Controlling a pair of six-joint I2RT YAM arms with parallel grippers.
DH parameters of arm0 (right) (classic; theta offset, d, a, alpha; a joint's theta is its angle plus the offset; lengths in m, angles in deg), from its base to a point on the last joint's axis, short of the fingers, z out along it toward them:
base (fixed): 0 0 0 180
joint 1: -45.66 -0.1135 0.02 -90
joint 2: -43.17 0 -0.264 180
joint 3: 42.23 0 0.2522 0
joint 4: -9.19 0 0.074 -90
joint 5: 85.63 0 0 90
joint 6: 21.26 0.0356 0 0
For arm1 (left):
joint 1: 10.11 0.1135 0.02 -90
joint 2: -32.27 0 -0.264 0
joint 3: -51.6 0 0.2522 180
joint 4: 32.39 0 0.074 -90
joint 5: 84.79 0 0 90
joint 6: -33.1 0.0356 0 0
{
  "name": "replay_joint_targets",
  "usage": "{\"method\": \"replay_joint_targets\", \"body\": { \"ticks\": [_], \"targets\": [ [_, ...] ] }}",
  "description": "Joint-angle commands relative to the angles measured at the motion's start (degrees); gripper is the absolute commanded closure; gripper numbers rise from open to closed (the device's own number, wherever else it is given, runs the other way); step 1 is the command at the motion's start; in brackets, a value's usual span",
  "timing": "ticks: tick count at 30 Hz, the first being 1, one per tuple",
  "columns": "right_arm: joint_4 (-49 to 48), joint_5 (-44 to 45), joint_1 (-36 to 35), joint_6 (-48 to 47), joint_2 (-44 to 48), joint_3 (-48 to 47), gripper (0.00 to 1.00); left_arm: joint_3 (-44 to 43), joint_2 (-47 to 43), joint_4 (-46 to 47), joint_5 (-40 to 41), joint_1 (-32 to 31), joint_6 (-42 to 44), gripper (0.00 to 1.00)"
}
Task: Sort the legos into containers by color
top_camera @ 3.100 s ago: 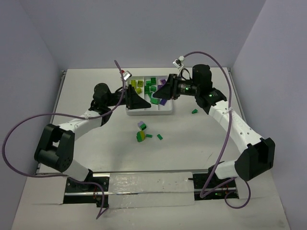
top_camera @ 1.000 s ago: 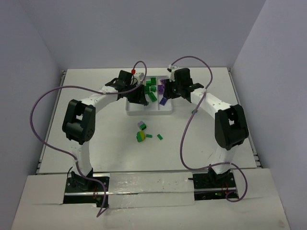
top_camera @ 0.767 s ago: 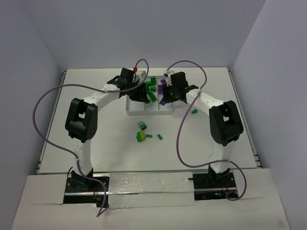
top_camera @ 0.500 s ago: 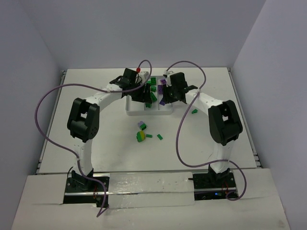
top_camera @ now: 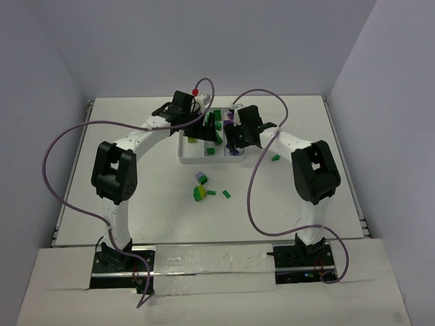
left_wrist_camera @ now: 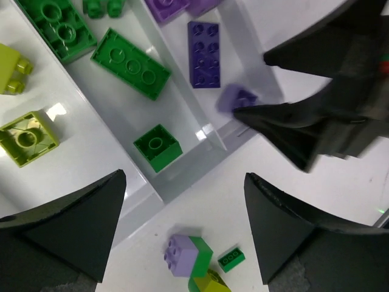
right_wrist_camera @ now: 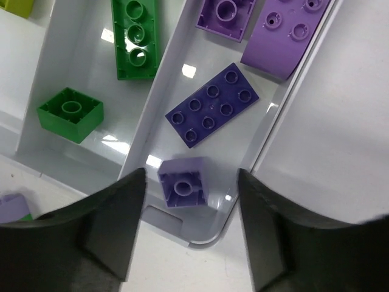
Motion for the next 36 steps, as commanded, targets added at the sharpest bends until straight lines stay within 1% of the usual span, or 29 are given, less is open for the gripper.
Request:
{"method": "replay_joint_targets", "body": {
  "ticks": [1, 3, 5, 6, 8, 10, 11, 12, 15, 17, 18, 20, 23, 26, 29, 32, 35, 36],
  "targets": [
    [0.09, 1.79, -1.1, 0.14, 2.73, -1.53, 0.26, 1.69, -10.1, -0.3, -0.41, 0.31, 2.68, 0.11],
    [0.62, 2.05, -1.16, 0.51, 4.1, -1.68, 0.23, 6.52, -13.85, -0.48, -1.27, 0.55, 4.29, 0.11],
    [1.97, 1.84, -1.19, 0.88, 6.04, -1.87, 0.21, 12.99, -18.56, -0.43, -4.75, 1.13, 8.34, 0.13],
    [2.49, 1.69, -1.19, 0.9, 6.99, -1.67, 0.21, 15.91, -20.79, -0.78, -6.2, 1.45, 11.7, 0.13],
    [2.9, 1.22, -1.27, 0.38, 9.75, -0.34, 0.16, 21.25, -25.29, -2.97, -9.2, 2.11, 20.76, 0.13],
    [3.38, 0.95, -1.19, -0.17, 13.56, 0.8, 0.08, 23.56, -27.51, -5.98, -11.58, 2.57, 27.28, 0.13],
    [3.5, 0.57, -1.19, -0.34, 14.78, 1.88, 0.05, 24.89, -28.41, -7.72, -12.53, 2.88, 32.6, 0.13],
    [3.66, 0.4, -1.19, -0.65, 15.88, 2.57, 0.01, 25.77, -29.58, -9.89, -12.8, 2.96, 35.4, 0.13],
    [5.37, 0.29, -1.23, -0.79, 20.26, 4.43, 0.0, 28.73, -31.84, -11.65, -10.64, 3.0, 37.58, 0.13],
    [6.11, 0.33, -1.19, -1.06, 22.57, 5.42, 0.0, 32.17, -33.52, -11.39, -12.36, 2.88, 38.88, 0.13],
    [6.72, 0.49, -1.19, -1.26, 23.55, 5.85, 0.0, 34.4, -35.77, -10.76, -13.27, 2.55, 40.76, 0.13],
    [7.69, 1.0, -1.19, -2.37, 24.6, 6.31, 0.0, 39.18, -38.64, -9.54, -12.98, 1.33, 44.05, 0.13],
    [8.66, 1.47, -1.1, -3.32, 25.53, 6.93, 0.0, 43.7, -42.07, -5.0, -11.92, -0.01, 45.77, 0.13],
    [9.88, 1.12, -1.1, -3.11, 26.14, 6.78, 0.0, 45.8, -42.08, -1.16, -11.42, -1.24, 45.51, 0.12],
    [10.73, 1.35, -1.19, -2.76, 26.58, 6.39, 0.0, 43.79, -37.79, -1.36, -11.84, -2.58, 39.74, 0.12],
    [10.82, 1.59, -1.07, -2.58, 26.76, 6.6, 0.0, 45.89, -37.46, 1.85, -12.31, -3.32, 33.7, 0.13],
    [10.82, 1.52, -1.1, -2.41, 26.32, 7.09, 0.0, 50.35, -39.88, 6.72, -9.22, -4.95, 33.11, 0.12],
    [10.82, 1.44, -1.01, -2.4, 26.23, 7.09, 0.0, 50.37, -40.58, 7.86, -8.43, -4.96, 33.11, 0.12]
  ]
}}
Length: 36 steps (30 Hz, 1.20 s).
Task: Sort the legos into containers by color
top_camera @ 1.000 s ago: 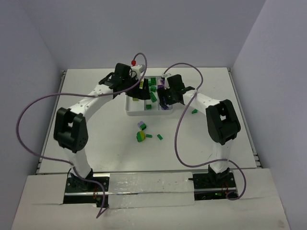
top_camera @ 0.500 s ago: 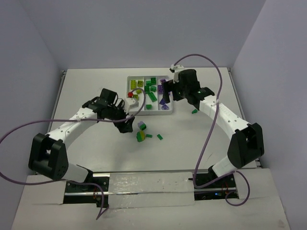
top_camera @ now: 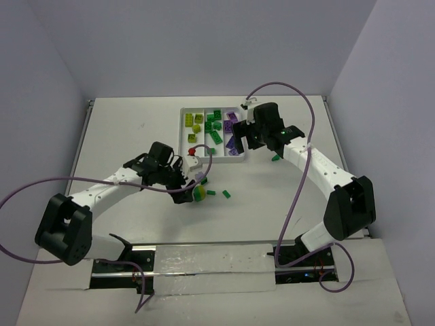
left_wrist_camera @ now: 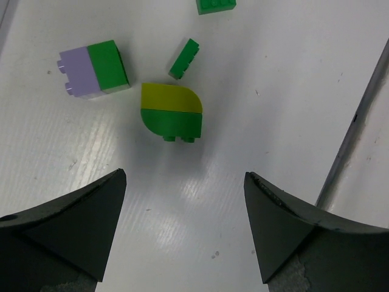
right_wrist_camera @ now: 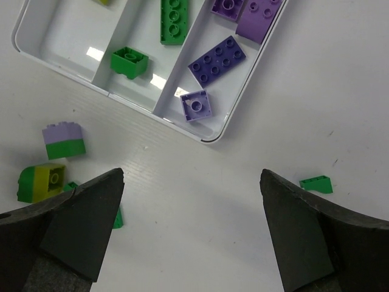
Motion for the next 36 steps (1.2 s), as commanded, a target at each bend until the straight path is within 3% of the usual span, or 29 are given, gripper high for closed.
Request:
{"method": "replay_joint_targets", "body": {
  "ticks": [1, 16, 23, 36],
  "targets": [
    [0.02, 0.43, -0.14, -0.15, 1.74, 0.4, 0.0, 3.61, -3.61, 8.92, 2.77, -1.98, -1.89, 0.11],
    [0.34, -2.05, 0.01, -0.17, 2.12, 1.52, 0.0, 2.94, 7.07, 17.44, 3.91, -4.91, 2.16, 0.08],
    [0.86, -2.39, 0.21, 0.12, 1.88, 1.05, 0.0, -0.51, 11.73, 16.68, 6.18, -6.24, 2.06, 0.09],
    [1.26, -3.37, 0.63, 0.21, 1.2, 0.84, 0.0, -2.81, 15.47, 14.5, 9.16, -7.45, 2.73, 0.23]
  ]
}}
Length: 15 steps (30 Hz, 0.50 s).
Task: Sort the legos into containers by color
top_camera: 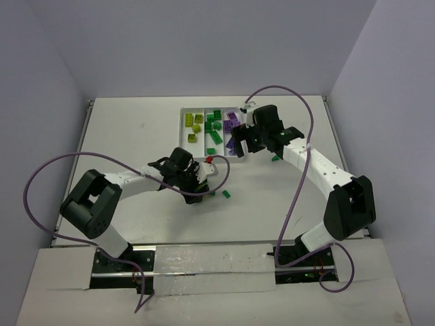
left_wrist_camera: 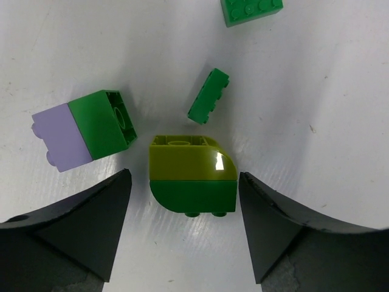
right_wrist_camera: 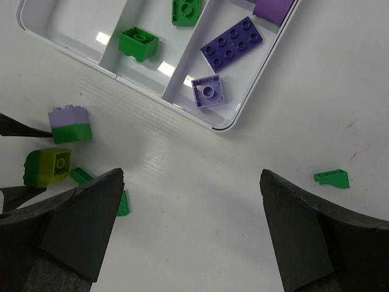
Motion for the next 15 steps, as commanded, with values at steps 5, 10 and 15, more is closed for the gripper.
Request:
{"method": "replay_joint_targets", "body": {
  "ticks": [5, 10, 15],
  "targets": [
    [0.28, -2.99, 0.42, 0.16, 1.51, -0.14, 0.0, -2.68, 0.7, 0.4, 0.0, -0.32, 1.08, 0.36],
    [-0.49, -9.33, 0.83, 3.2, 2.47, 1.85, 0.0, -3.15, -1.98, -1.02, -3.49, -0.32, -0.46, 0.46],
    [-2.89, -18.35, 1.8, 7.29, 2.9, 5.87, 0.0, -5.0, -8.48, -3.19, -7.29, -0.38, -3.2, 0.58]
  ]
}}
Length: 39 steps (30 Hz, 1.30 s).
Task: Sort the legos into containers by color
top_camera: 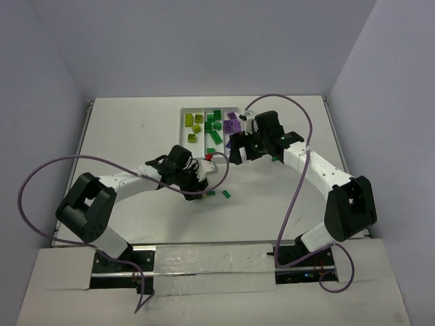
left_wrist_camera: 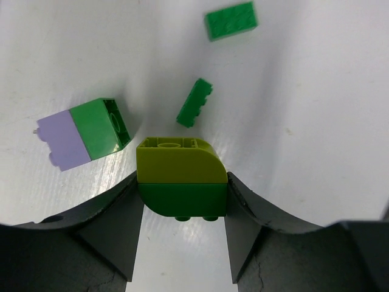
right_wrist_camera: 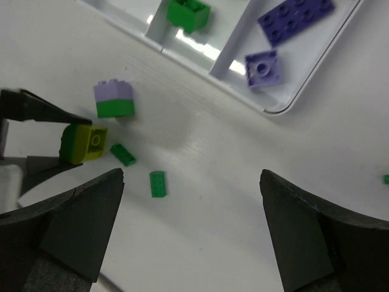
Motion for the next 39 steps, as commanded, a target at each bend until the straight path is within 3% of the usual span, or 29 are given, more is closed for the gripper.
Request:
{"method": "replay_joint_targets", "body": {
  "ticks": [1, 7, 16, 27, 39],
  "targets": [
    [-2.92, -11.94, 1.63, 5.15, 2.25, 2.95, 0.0, -4.15, -8.32, -1.11, -5.64, -0.43, -2.7, 0.59],
    [-9.2, -29.99, 2.88, 13.65, 1.84, 6.78, 0.0, -6.61, -14.2, -3.91, -6.16, -1.19, -4.34, 0.6],
    [-17.5, -44.98, 2.91, 23.15, -1.32, 7.17, 0.0, -8.67, -15.24, -4.08, -6.44, -3.08, -7.78, 0.6],
    [-16.88, -47.25, 2.57, 24.61, -5.87, 6.92, 0.0, -9.81, -14.98, -3.73, -5.2, -4.18, -8.97, 0.61],
    [-19.83, -56.2, 0.84, 26.96, -9.12, 6.39, 0.04, -10.88, -13.79, -3.51, -4.52, -5.11, -8.93, 0.6]
  ]
}}
